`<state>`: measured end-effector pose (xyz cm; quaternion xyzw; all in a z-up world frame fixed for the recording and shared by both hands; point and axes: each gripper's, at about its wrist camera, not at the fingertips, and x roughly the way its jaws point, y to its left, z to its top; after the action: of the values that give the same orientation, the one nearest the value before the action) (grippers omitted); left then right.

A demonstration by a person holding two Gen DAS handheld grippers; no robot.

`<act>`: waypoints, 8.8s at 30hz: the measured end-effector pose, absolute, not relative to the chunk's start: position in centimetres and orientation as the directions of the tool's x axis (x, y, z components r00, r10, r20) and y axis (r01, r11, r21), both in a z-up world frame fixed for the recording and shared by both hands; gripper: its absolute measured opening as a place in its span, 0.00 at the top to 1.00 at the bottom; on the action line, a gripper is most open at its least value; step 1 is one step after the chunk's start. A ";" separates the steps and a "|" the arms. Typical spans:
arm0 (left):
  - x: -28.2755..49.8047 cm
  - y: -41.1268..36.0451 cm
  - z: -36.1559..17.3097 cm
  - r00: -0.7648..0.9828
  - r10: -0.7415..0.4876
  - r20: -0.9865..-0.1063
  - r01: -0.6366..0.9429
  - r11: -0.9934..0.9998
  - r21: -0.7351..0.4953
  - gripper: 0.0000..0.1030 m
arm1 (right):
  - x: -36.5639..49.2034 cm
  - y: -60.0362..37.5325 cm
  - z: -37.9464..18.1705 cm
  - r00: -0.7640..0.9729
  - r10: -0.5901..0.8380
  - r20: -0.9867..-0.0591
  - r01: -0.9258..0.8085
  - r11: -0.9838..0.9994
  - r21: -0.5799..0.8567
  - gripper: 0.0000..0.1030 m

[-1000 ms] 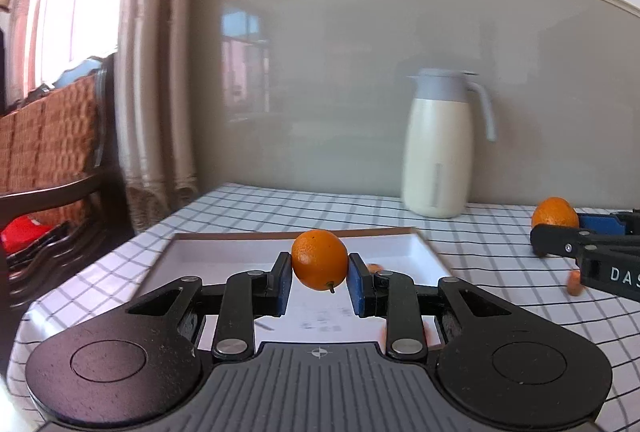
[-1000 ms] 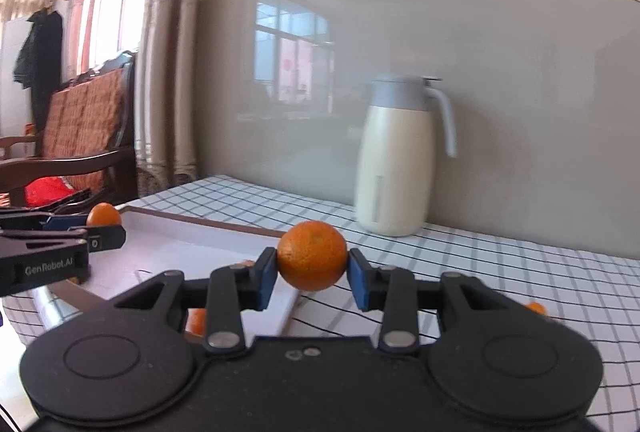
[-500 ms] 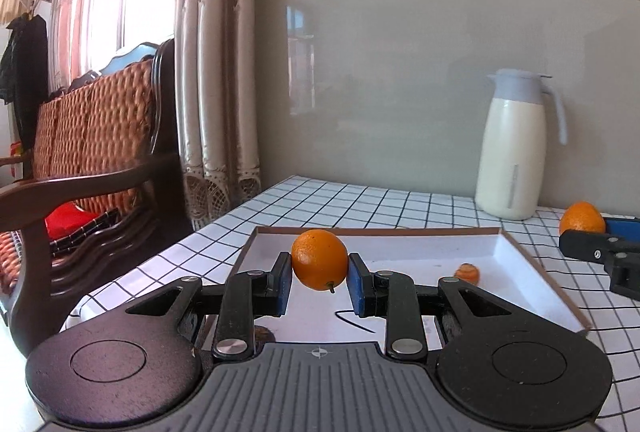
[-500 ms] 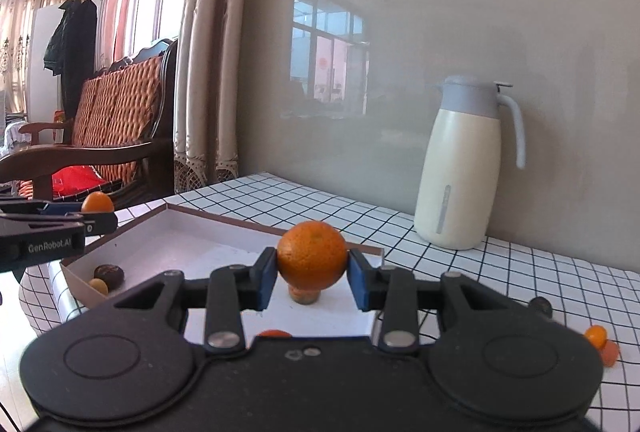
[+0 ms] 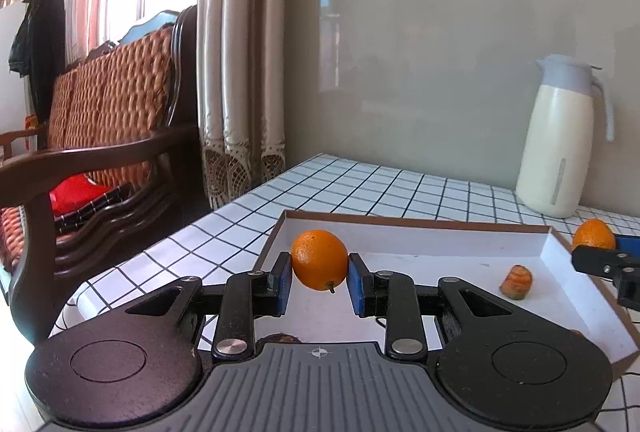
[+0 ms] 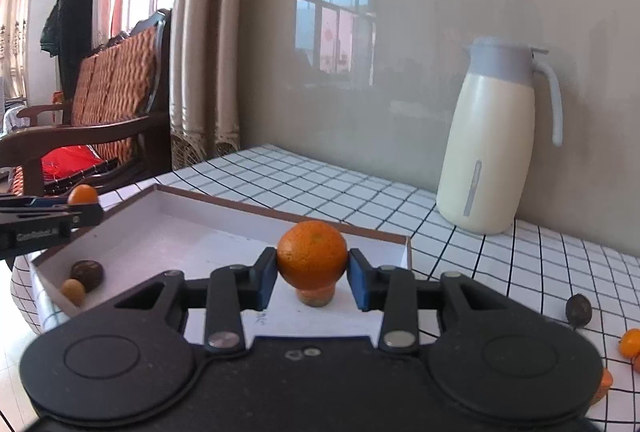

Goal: Organize fruits
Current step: 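Carry both oranges over the box and open both grippers, then move both open grippers back toward the carrot pieces, then grasp a carrot piece with the left gripper while the right grasps another carrot piece, then carry both carrot pieces into the box and open both grippers, then move both open grippers back toward the mangosteen and last orange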

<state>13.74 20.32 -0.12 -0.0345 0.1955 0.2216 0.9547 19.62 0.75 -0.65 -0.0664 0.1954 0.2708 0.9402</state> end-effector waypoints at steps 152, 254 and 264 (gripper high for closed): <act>15.9 -7.3 0.6 0.913 -0.073 -0.401 0.118 0.989 0.089 0.70 | 15.8 -21.5 -1.0 0.880 0.142 -0.453 -0.168 0.986 -0.018 0.85; 12.9 15.3 1.1 0.874 0.418 -0.246 -0.405 0.908 0.103 0.00 | 18.5 -3.5 0.0 0.857 0.392 -0.334 -0.432 0.901 -0.052 0.06; 13.6 11.9 1.4 0.904 0.353 -0.241 -0.339 0.936 0.101 0.00 | 18.2 -7.0 0.2 0.882 0.337 -0.329 -0.377 0.924 -0.063 0.06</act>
<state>13.63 11.91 1.44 0.0282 0.1289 0.1773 0.9753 18.15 -7.03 0.19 -0.0627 0.1578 0.1845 0.9681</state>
